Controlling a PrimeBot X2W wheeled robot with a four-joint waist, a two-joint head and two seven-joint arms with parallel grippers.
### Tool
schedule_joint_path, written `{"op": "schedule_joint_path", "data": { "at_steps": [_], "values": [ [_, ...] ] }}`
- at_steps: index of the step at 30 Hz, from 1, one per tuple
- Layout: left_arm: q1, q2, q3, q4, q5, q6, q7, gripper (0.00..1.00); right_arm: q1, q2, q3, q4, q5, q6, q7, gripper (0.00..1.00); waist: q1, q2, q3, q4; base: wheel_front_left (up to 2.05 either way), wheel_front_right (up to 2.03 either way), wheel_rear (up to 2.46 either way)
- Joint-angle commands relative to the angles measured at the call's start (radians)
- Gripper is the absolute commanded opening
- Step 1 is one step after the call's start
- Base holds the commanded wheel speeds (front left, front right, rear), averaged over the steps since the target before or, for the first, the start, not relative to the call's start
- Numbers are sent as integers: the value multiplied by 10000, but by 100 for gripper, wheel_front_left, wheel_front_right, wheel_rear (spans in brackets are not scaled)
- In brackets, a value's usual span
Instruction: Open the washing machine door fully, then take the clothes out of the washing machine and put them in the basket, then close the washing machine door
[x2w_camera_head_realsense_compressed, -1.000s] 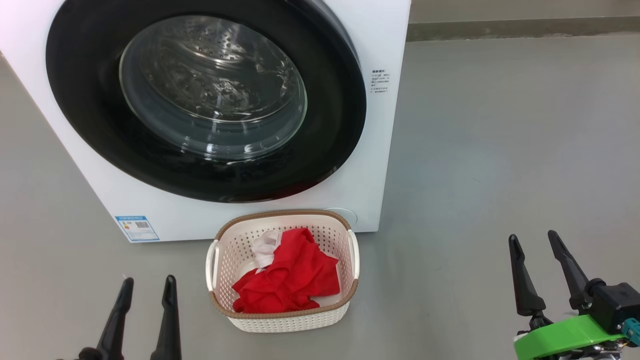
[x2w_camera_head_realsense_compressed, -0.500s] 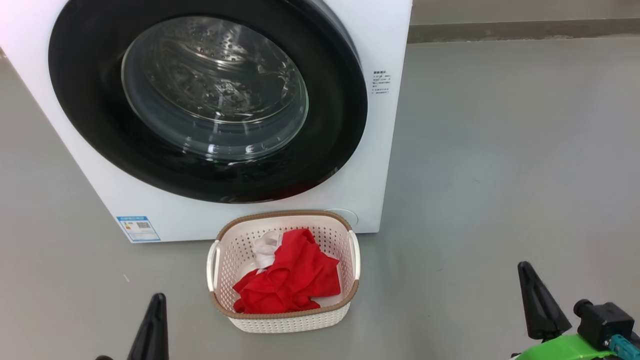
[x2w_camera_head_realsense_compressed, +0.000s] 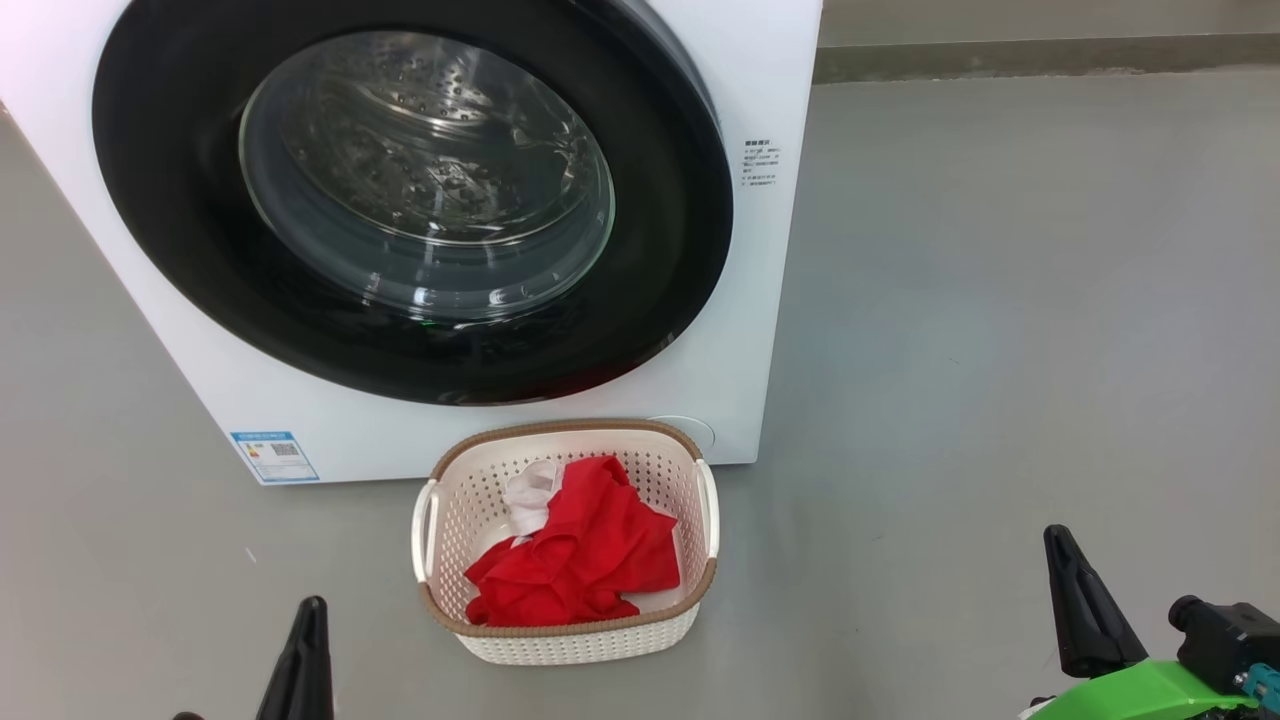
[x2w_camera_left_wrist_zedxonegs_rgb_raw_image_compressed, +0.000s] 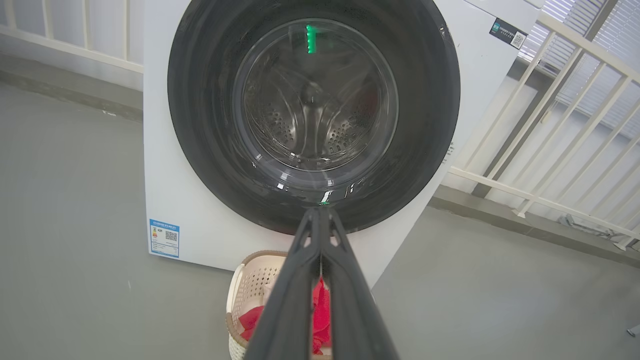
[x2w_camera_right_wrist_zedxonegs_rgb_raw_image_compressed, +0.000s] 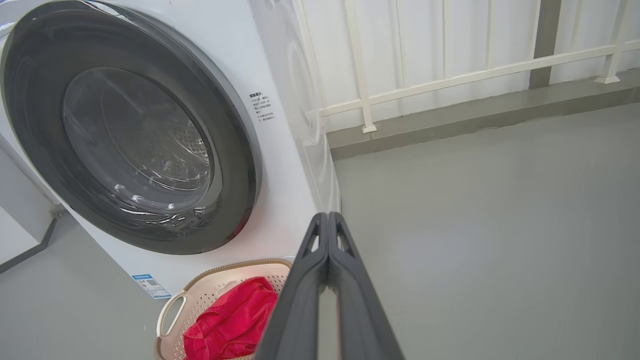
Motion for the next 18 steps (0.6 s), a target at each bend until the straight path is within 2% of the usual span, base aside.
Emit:
{"op": "schedule_joint_path", "data": {
  "at_steps": [1,18],
  "values": [
    [-370,90,111,-169,-309,-57,79,0,-384,-113,-11,-230,395,-5,64,0,-2,-1,3,-2,0,0,0],
    [-663,117,208,128,-2131,-115,578,0,-591,-146,-17,-181,2267,-11,560,0,-2,-1,40,-29,0,0,0]
  ]
}}
